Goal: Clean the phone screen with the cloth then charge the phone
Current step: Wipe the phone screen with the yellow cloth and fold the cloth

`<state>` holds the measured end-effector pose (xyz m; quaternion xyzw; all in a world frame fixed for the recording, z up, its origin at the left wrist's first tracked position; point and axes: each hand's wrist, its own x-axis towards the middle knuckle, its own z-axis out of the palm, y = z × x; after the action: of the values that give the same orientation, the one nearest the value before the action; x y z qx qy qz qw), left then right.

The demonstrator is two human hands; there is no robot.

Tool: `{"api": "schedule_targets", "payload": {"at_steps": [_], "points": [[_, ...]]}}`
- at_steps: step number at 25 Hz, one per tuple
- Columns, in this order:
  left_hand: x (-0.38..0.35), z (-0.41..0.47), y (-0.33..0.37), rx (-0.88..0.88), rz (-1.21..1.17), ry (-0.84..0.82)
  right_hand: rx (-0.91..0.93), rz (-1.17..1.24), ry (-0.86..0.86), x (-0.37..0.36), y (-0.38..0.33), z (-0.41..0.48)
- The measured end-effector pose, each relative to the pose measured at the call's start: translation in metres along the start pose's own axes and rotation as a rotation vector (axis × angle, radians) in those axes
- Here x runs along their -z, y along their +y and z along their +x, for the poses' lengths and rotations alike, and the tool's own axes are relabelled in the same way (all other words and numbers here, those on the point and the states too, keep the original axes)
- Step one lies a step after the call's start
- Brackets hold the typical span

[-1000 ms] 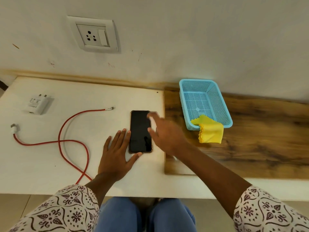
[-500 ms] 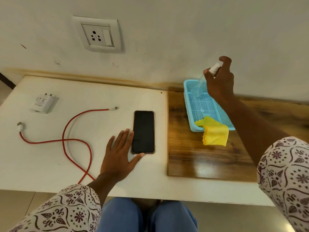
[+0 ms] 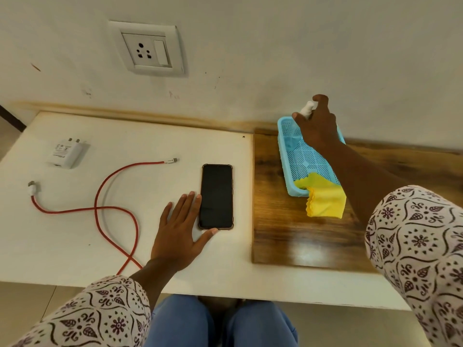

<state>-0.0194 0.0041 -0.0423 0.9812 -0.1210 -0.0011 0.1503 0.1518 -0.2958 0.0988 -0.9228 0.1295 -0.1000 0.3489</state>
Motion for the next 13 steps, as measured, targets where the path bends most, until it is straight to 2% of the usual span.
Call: {"api": "schedule_targets", "payload": {"at_steps": [3,5,7,10,13], "points": [[0.0,0.0,0.0,0.009,-0.006,-0.002,-0.013,0.038,-0.076,0.012,0.004,-0.005],[0.0,0.0,0.001,0.009,-0.01,-0.005,-0.046,0.105,-0.039,0.025,0.011,-0.016],[0.0,0.0,0.001,0.008,-0.019,-0.004,-0.106,0.15,0.111,0.04,0.024,-0.033],[0.001,-0.001,0.001,0.006,-0.025,-0.002,-0.311,0.237,0.415,0.054,0.047,-0.074],[0.001,-0.001,0.001,0.006,-0.022,-0.005,-0.504,0.44,0.541,0.053,0.063,-0.118]]}}
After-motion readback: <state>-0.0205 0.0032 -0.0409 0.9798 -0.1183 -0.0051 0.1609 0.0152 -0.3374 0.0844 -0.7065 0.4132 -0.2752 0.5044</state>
